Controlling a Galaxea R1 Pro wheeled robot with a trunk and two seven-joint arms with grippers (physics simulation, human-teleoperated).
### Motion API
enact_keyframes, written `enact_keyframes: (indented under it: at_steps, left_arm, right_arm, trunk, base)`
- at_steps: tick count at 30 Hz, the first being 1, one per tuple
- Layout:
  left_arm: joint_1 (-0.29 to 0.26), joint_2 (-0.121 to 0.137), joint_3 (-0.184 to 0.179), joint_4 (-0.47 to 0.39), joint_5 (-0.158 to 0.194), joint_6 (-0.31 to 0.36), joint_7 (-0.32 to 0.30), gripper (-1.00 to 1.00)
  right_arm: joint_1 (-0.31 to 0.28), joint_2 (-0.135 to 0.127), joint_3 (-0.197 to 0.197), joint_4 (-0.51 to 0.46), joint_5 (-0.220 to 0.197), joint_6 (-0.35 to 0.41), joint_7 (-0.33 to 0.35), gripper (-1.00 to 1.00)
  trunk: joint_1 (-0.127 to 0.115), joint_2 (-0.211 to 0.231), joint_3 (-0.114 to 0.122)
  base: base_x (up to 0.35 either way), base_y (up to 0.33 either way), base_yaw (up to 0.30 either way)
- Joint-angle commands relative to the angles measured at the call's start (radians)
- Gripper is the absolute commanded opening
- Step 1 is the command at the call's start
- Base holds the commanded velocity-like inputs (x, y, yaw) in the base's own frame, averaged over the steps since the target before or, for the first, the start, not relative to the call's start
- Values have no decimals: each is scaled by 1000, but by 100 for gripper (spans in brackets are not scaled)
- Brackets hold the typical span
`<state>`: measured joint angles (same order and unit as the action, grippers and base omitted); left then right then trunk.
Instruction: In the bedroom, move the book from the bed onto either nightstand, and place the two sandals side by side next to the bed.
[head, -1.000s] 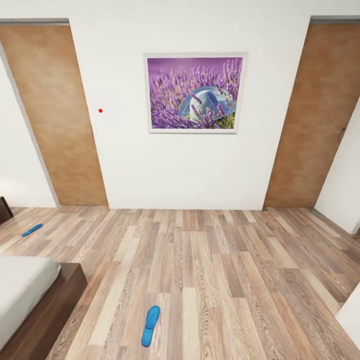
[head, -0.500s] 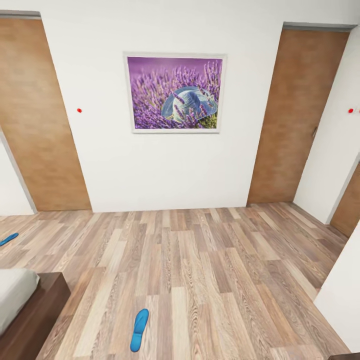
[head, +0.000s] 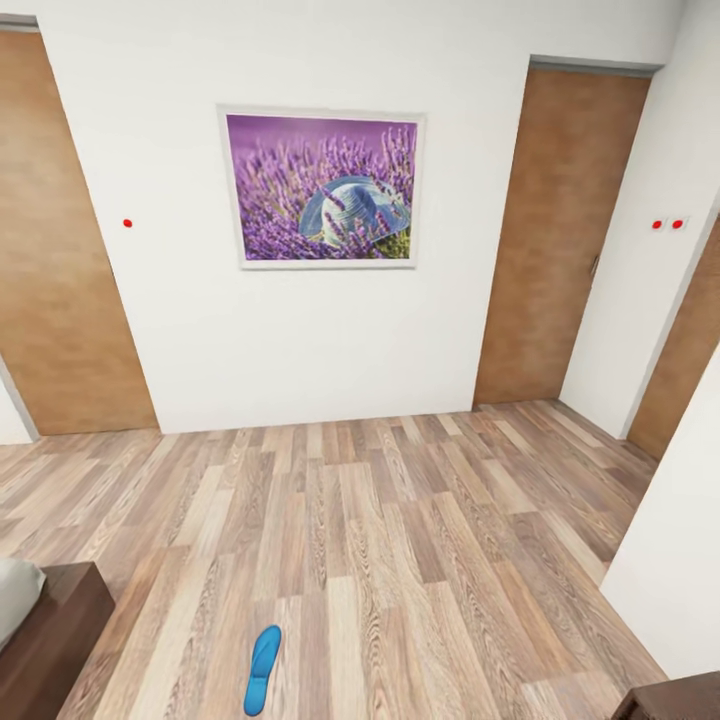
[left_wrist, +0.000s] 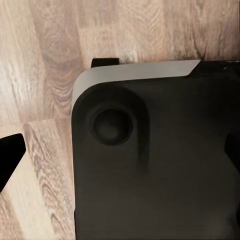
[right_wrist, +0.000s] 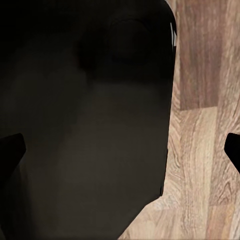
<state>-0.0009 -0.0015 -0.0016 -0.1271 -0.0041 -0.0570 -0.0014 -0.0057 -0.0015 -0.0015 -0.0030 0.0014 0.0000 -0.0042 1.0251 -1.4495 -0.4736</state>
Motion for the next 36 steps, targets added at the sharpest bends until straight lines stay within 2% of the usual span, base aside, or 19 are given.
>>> enact_keyframes:
  at_steps: [1,36]
  left_arm:
    - [0,0,0,0,0,-4,0,100]
    - [0,-1,0,1,1,-6,0,100]
  right_arm:
    - [0,0,0,0,0,0,0,100]
    - [0,0,3,0,0,0,0,100]
  trunk:
    - [0,0,0]
    - [0,0,17]
  base:
    - [0,0,-157]
    - [0,0,-222]
